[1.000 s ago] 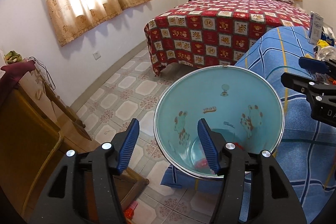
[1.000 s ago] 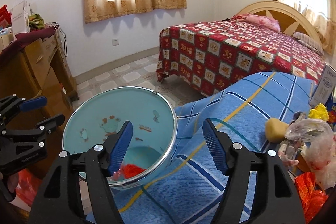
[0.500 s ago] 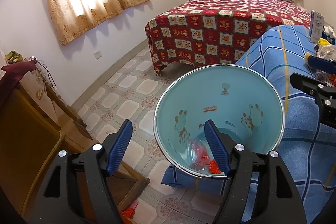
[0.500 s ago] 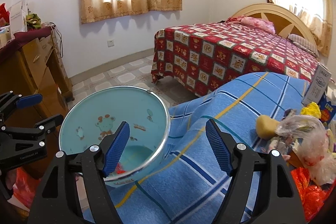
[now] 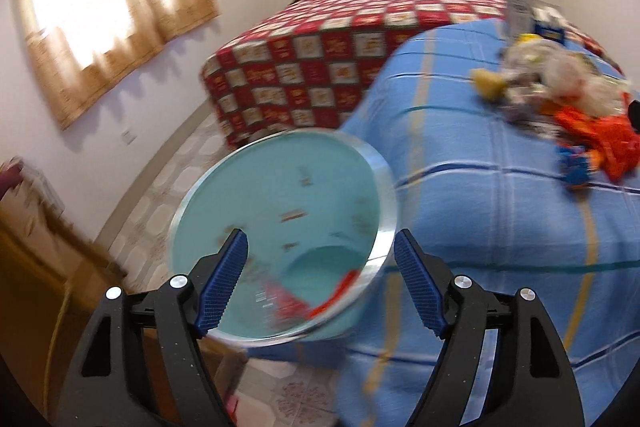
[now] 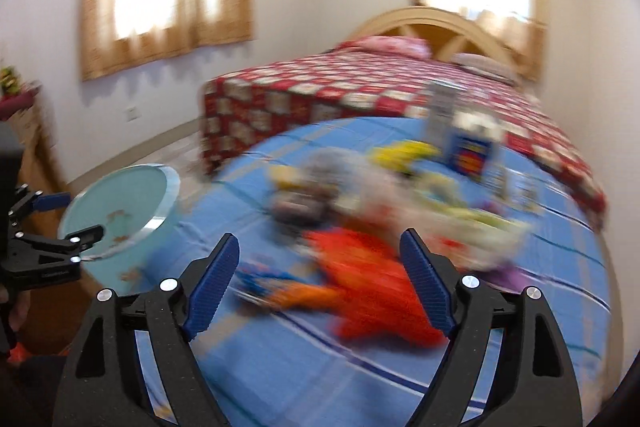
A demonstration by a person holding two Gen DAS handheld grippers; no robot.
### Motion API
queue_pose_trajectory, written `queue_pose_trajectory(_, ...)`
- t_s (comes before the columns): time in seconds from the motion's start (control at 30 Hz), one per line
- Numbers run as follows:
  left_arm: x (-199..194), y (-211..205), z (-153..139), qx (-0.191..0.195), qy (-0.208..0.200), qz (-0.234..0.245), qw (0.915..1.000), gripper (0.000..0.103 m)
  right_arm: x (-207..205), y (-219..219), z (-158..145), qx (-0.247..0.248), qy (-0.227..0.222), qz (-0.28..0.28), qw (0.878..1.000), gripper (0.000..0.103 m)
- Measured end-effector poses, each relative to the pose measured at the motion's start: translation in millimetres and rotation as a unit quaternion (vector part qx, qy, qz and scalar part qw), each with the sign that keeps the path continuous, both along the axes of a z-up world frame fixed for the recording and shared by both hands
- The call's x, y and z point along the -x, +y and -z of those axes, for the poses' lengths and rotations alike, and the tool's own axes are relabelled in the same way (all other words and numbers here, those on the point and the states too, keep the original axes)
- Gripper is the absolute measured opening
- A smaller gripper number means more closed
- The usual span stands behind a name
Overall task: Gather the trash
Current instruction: 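Grasp the blue-orange wrapper with the left gripper while the right grasps the red plastic bag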
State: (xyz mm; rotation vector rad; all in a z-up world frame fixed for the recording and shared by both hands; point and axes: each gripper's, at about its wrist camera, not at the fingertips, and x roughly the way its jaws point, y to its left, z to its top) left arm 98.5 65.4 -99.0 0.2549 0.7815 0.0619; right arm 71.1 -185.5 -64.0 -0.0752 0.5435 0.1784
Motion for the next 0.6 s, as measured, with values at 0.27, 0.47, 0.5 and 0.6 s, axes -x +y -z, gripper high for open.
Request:
queue_pose_trajectory(0.27, -7.8, -92.8, -4.7, 0.023, -0.007, 0.082, 0.9964, 0.074, 21.9, -100.9, 16.1, -0.024, 0.016, 0.119, 0.992, 0.082)
queue_pose_trajectory(0.47, -11.9, -136.2, -2.0, 0.031, -0.005, 0.112, 0.9932, 0.075, 23.3, -128.5, 32.5, -0.039, 0.015, 0.148, 0.988, 0.083)
queue_pose_trajectory(0.5, -12.1, -141.1, -0.8, 0.030, -0.005, 0.116, 0.9928, 0.075, 24.6, -129.1, 34.0, -0.040, 0.015, 0.149, 0.988, 0.083)
queue_pose_trajectory(0.6, -14.6, -150.9, 5.2, 0.029, 0.006, 0.128, 0.9913, 0.075, 26.4, -134.2, 41.3, -0.044, 0.019, 0.152, 0.987, 0.084)
